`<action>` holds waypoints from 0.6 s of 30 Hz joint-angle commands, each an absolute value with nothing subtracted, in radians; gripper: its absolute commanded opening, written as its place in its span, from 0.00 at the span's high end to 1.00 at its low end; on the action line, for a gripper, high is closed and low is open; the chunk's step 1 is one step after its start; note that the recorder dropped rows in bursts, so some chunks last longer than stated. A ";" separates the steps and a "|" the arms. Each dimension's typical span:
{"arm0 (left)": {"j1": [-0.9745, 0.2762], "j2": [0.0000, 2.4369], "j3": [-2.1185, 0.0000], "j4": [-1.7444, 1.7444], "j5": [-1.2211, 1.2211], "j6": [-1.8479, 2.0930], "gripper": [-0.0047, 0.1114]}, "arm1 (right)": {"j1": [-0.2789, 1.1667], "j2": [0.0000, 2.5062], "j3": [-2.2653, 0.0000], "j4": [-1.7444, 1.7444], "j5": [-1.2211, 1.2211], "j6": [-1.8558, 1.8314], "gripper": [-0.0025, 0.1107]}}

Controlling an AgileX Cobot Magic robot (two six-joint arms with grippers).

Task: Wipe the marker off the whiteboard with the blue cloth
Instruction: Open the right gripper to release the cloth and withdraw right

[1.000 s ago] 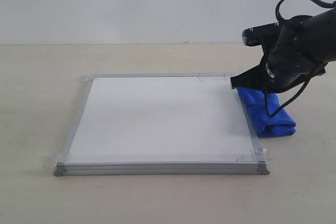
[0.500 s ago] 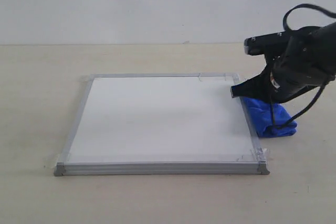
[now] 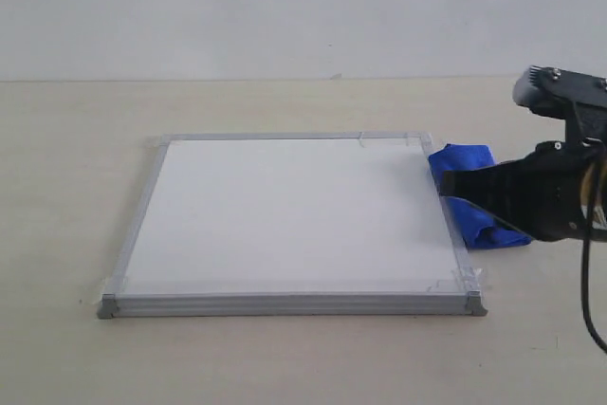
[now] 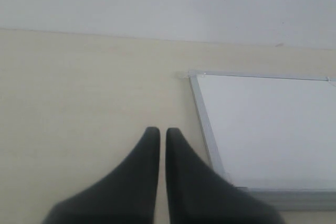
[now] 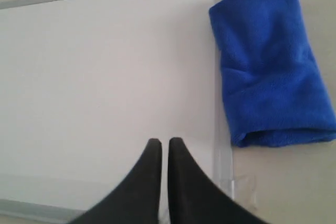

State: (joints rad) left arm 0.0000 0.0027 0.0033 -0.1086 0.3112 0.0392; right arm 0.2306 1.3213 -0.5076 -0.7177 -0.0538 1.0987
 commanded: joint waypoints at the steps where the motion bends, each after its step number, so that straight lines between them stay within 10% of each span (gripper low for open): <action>1: -0.001 0.000 0.000 -0.115 0.306 0.046 0.92 | 0.229 1.200 -0.394 -0.709 -0.145 1.179 0.98; 18: -0.001 0.000 0.000 -0.115 0.306 0.046 0.92 | 0.229 1.147 -0.372 -0.713 -0.144 1.177 0.98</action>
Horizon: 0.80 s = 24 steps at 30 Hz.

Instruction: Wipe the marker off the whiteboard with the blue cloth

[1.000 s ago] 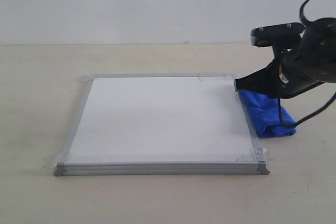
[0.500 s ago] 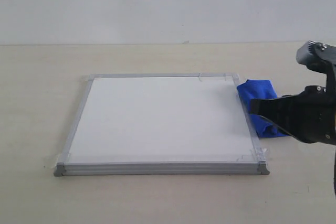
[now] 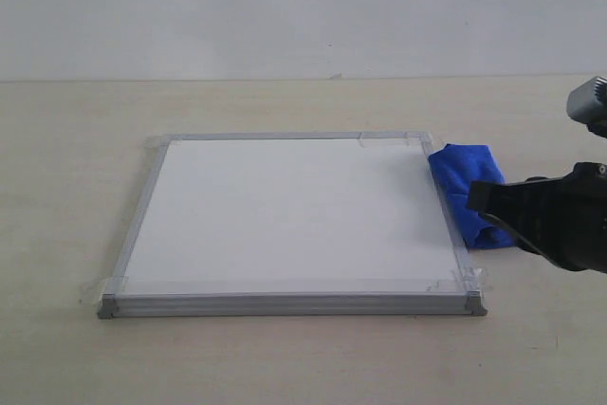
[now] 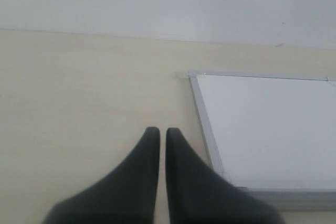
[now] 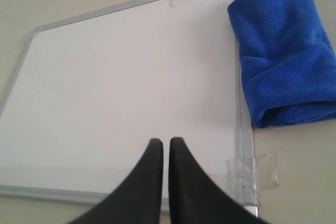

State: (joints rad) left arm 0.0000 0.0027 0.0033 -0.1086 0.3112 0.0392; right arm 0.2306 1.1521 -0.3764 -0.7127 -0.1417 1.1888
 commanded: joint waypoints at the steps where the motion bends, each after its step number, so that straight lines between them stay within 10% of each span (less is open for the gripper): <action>1: -0.001 0.000 0.000 -0.115 0.306 0.046 0.92 | 0.229 1.147 -0.372 -0.713 -0.142 1.173 0.98; 24: -0.001 0.000 0.000 -0.115 0.306 0.046 0.92 | -0.034 0.305 0.000 -0.713 -0.321 1.158 0.98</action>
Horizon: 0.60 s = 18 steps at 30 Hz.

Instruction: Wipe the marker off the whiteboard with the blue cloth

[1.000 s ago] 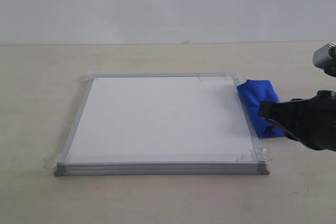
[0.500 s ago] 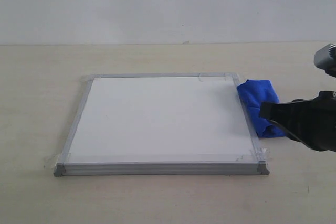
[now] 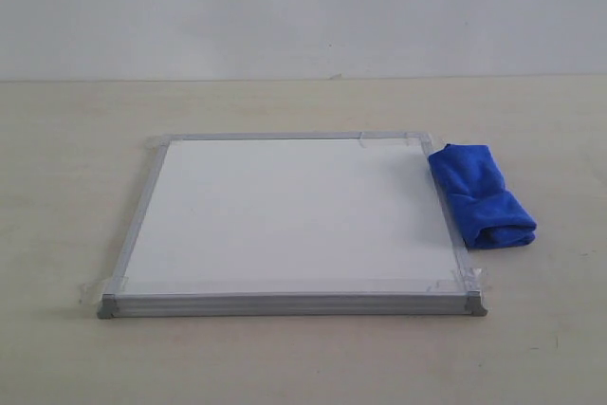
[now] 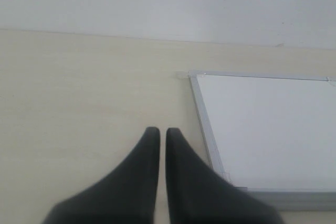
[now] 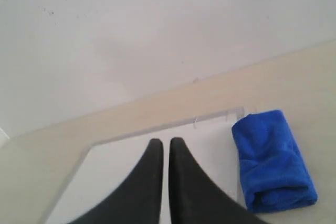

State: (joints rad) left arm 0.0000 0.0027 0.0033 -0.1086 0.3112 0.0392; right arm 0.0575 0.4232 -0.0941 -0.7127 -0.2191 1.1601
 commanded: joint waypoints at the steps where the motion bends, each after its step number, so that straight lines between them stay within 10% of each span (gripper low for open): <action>1: -0.001 0.000 0.000 -0.115 0.306 0.046 0.92 | -0.052 0.274 0.000 -0.713 -0.339 1.160 0.98; 18: 0.000 0.000 0.000 -0.115 0.303 0.046 0.92 | -0.070 0.000 0.000 -0.715 0.119 1.147 0.98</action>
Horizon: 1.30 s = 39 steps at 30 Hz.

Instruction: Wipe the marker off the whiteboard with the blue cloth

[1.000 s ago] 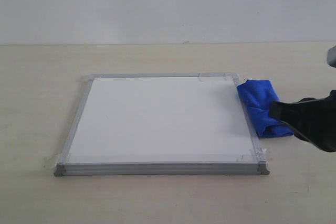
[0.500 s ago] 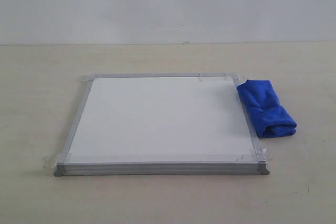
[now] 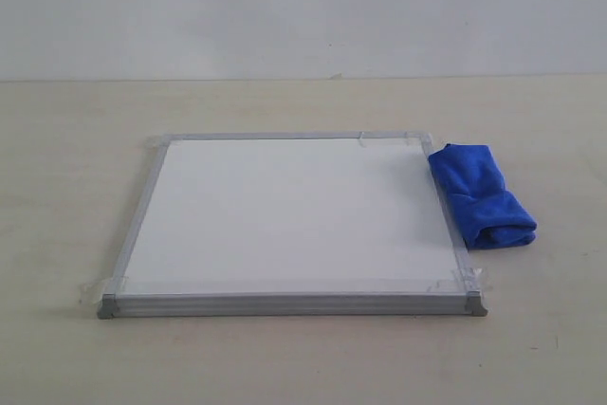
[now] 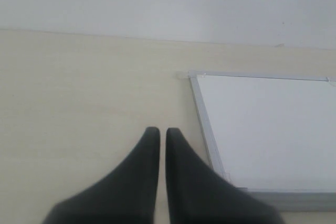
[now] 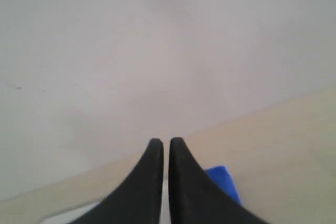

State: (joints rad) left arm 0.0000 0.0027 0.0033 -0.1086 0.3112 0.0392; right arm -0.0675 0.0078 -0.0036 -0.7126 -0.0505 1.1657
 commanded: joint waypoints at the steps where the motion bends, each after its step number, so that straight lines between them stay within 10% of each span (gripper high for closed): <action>1: 0.000 0.000 0.000 -0.115 0.303 0.046 0.92 | -0.070 0.000 0.000 -0.715 0.170 1.140 0.98; 14: 0.000 0.000 0.000 -0.115 0.305 0.046 0.92 | -0.070 0.000 0.000 -0.501 0.214 1.062 0.98; 21: 0.000 0.000 0.000 -0.115 0.305 0.046 0.92 | -0.070 0.000 0.000 0.000 0.336 0.162 0.98; 39: 0.000 0.000 0.000 -0.115 0.305 0.046 0.92 | -0.049 0.000 0.000 0.000 0.362 0.159 0.98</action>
